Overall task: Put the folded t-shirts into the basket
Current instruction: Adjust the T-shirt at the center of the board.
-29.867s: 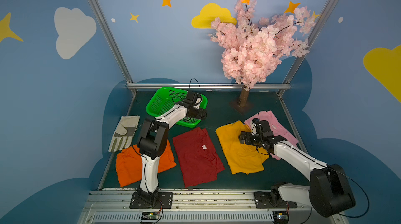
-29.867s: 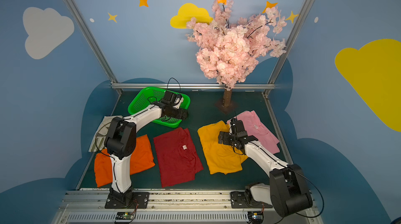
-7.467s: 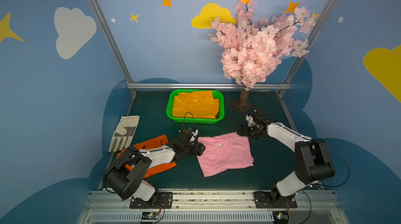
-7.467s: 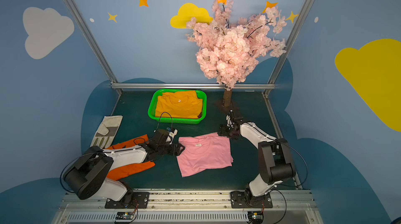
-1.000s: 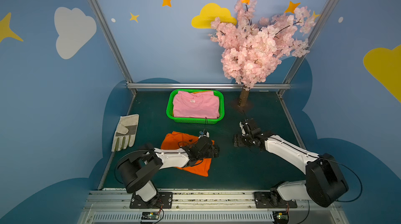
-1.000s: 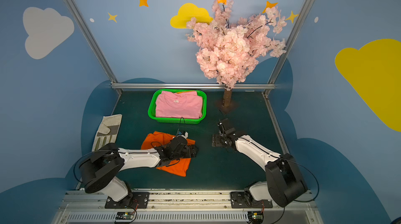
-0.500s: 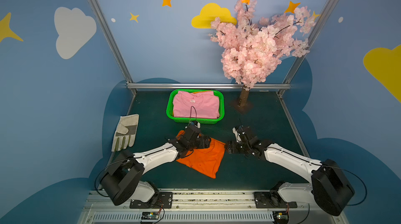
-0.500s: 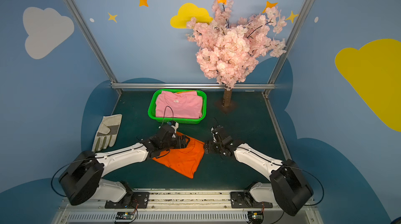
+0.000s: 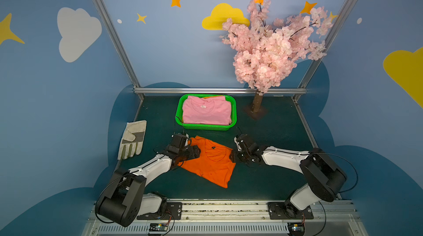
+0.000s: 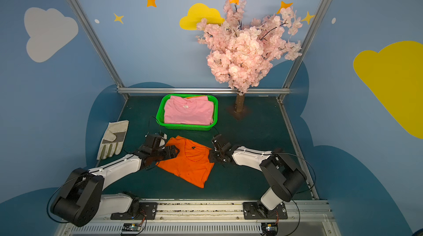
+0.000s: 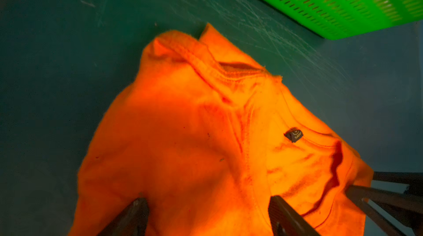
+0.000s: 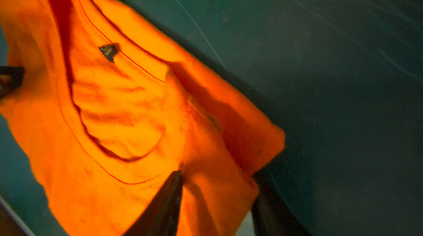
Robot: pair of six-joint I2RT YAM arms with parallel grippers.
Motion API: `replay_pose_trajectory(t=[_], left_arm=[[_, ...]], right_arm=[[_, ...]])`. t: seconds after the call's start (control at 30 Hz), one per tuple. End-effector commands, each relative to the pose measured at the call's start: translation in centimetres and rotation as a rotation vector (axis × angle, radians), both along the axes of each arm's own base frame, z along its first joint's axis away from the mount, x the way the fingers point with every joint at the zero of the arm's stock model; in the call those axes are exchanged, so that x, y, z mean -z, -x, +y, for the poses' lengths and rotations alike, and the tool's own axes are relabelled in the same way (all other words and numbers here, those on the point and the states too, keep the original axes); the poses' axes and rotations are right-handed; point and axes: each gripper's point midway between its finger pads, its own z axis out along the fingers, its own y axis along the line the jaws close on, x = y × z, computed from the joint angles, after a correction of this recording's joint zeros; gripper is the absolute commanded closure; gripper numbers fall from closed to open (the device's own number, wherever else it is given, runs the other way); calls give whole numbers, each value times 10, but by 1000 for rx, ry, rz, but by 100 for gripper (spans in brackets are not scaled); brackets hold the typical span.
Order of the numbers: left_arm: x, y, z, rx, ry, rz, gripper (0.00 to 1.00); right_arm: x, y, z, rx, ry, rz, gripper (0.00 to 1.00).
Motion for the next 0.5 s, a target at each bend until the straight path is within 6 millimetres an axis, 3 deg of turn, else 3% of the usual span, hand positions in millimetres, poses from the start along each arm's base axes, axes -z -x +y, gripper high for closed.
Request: replay_pose_trajectory(t=[0.0,0.13,0.3,0.4,0.47], left_arm=[[13,26,-7,57,37,66,14],[18,59,-21,115,58,93,14],[6,92,-40,179,105,71,14],[-10,98,-44,194,139,32,14],[-23,92,-39,180,120,-42,14]], right_arm=[[-6,-9,12,-8,-41,-22,64],[-12,-20,0,5,-36,-40,77],[-20,-39,-29,44,-25,-52,89],[-22,-46,-46,60,-12,-54,95],[-22,-47,-53,54,-3,-46,99]])
